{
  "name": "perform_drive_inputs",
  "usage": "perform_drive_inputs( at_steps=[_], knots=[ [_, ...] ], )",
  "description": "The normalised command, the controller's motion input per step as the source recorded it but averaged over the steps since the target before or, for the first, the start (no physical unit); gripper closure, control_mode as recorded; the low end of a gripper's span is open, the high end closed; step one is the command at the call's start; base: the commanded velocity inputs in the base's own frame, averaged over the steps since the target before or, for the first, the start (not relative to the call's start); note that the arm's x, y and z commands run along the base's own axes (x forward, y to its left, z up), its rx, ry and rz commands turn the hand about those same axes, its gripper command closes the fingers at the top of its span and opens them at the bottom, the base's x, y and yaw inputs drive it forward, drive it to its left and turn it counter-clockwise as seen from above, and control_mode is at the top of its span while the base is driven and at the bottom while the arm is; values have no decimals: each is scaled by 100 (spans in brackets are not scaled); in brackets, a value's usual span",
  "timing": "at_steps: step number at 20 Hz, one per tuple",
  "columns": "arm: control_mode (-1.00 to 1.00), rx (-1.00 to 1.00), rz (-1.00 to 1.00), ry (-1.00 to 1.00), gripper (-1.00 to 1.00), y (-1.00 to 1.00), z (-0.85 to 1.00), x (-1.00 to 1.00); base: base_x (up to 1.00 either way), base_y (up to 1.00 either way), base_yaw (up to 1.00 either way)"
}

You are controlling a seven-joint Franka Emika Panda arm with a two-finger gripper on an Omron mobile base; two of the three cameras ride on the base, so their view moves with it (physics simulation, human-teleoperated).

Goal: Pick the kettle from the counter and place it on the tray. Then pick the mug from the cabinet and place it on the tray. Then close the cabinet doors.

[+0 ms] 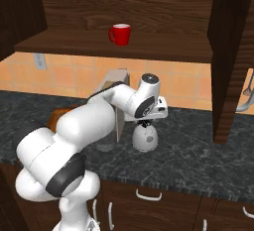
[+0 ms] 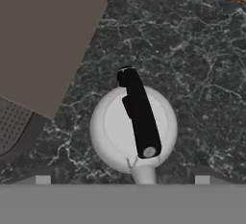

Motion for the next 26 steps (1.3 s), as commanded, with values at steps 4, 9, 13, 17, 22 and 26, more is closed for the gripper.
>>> perform_drive_inputs(
  at_steps=[4,9,13,17,22,26],
  knots=[
    [-100,0,1,10,-100,-17,-17,41,0,0,0],
    [-100,0,2,3,-100,-14,-31,25,0,0,0],
    [-100,0,4,3,-100,-8,-28,15,0,0,0],
    [-100,0,5,0,-100,0,-21,-9,0,0,0],
    [-100,0,3,0,-100,6,-29,0,0,0,0],
    [-100,-6,8,-10,100,4,-23,5,0,0,0]
  ],
)
